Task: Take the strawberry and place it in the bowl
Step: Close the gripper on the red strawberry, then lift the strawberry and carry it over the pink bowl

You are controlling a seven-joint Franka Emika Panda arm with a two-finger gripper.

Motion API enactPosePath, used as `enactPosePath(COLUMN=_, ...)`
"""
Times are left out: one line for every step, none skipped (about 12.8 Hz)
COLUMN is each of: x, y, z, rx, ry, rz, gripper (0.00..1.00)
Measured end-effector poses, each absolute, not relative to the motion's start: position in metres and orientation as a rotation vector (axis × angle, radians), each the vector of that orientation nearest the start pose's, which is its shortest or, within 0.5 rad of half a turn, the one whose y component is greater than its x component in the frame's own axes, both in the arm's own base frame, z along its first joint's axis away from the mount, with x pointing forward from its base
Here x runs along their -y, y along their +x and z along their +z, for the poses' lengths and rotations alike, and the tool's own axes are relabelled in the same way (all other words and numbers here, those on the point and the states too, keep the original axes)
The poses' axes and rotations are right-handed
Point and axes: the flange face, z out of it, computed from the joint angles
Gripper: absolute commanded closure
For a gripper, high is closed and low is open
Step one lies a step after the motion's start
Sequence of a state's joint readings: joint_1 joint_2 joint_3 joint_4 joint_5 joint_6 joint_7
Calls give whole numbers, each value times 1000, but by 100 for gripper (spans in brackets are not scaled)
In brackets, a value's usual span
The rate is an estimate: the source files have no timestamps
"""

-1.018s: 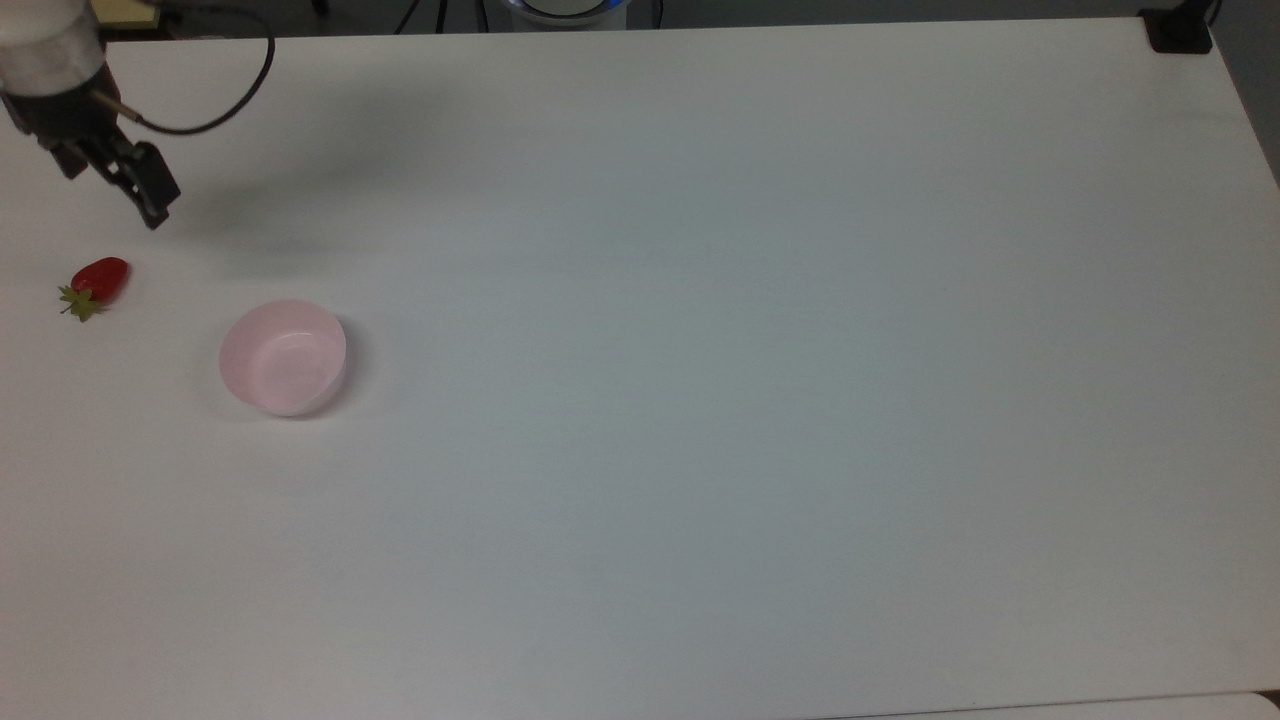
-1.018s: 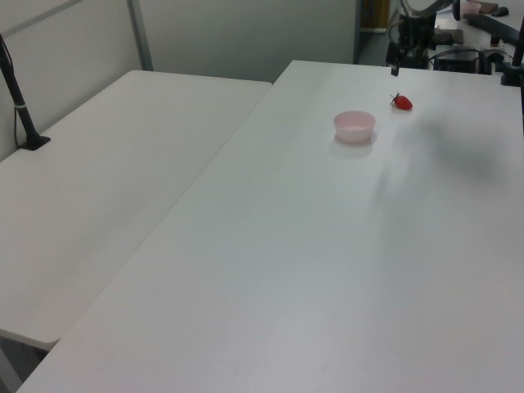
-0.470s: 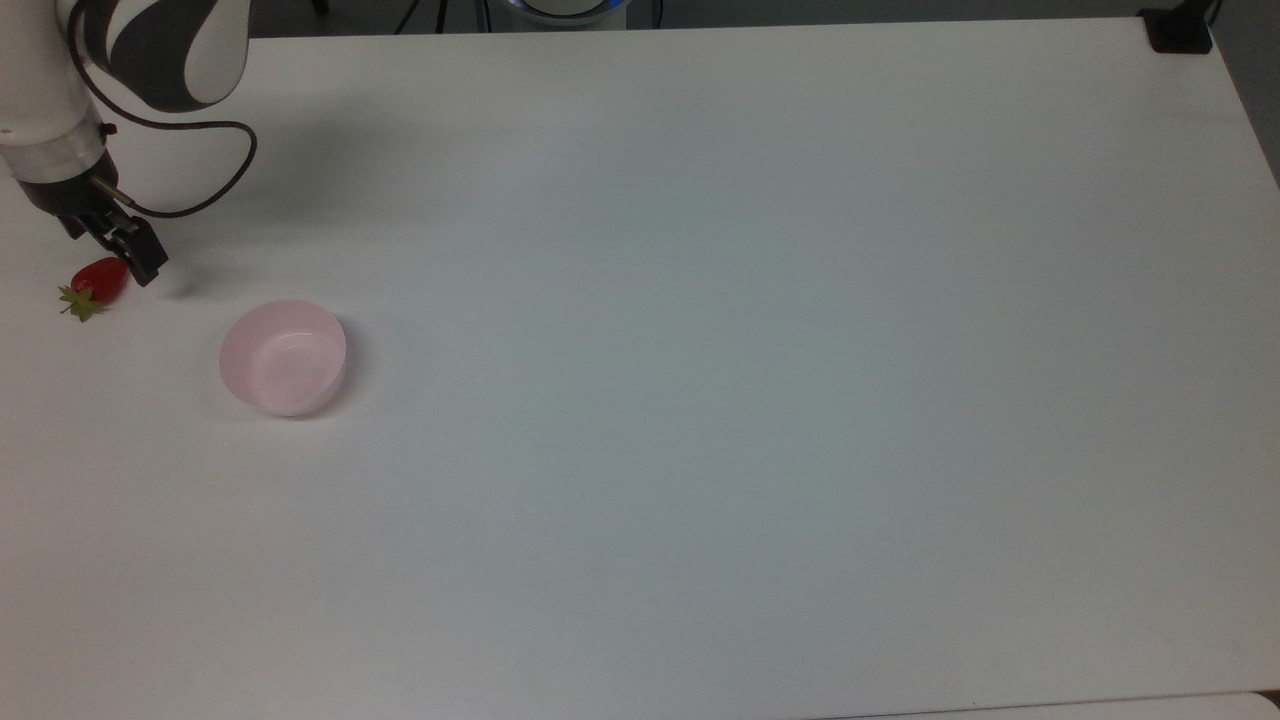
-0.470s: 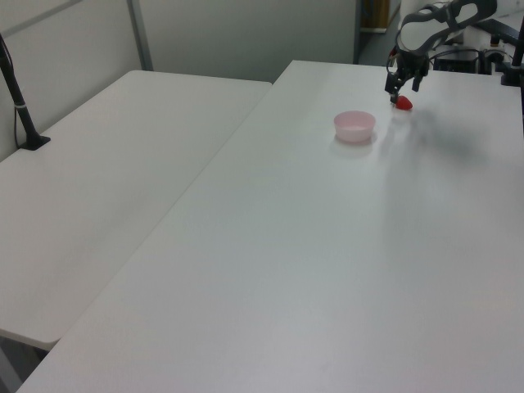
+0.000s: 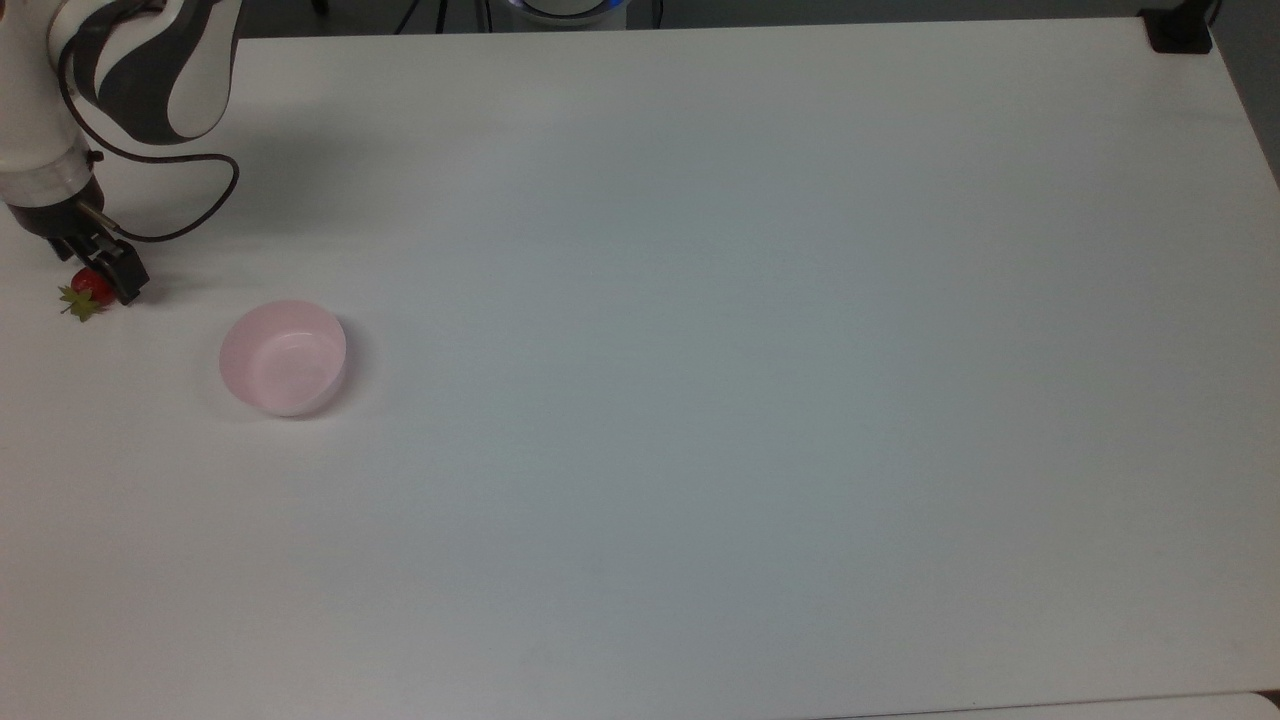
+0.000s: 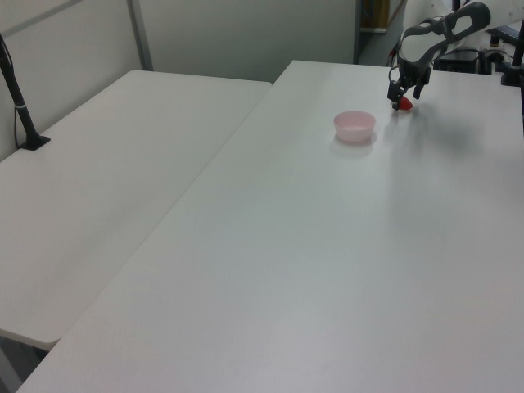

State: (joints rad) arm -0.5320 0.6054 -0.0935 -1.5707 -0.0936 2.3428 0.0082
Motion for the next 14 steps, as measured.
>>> enactPosePath(x=412, y=585, z=304, rx=-902, ry=-3179, rz=-201, gripper=49)
enactPosePath(x=412, y=586, z=305, rx=-901, ry=-3179, rz=-206, gripper=56)
enactPosePath(x=412, y=589, z=310, rx=-901, ry=-3180, rz=-221, gripper=58)
enactPosePath(x=413, y=591, z=314, rx=-899, ry=-3182, rz=-237, gripper=60)
enactPosePath(x=411, y=595, z=321, rx=-892, ry=-3184, rz=-260, gripper=60)
enactPosePath(x=406, y=598, z=327, rx=-876, ry=-3184, rz=-251, gripper=60)
enactPosePath(x=400, y=599, z=332, rx=-848, ry=-3186, rz=-205, gripper=60)
enactPosePath(x=392, y=601, z=339, rx=-815, ry=-3191, rz=-179, gripper=60)
enactPosePath(x=384, y=604, z=347, rx=-794, ry=-3195, rz=-178, gripper=60)
enactPosePath(x=379, y=607, z=355, rx=-782, ry=-3198, rz=-188, gripper=59)
enactPosePath(x=375, y=607, z=362, rx=-776, ry=-3197, rz=-178, gripper=59)
enactPosePath(x=367, y=609, z=372, rx=-762, ry=-3194, rz=-162, gripper=59)
enactPosePath(x=349, y=616, z=386, rx=-729, ry=-3179, rz=-152, gripper=59)
enactPosePath(x=321, y=629, z=401, rx=-680, ry=-3157, rz=-153, gripper=58)
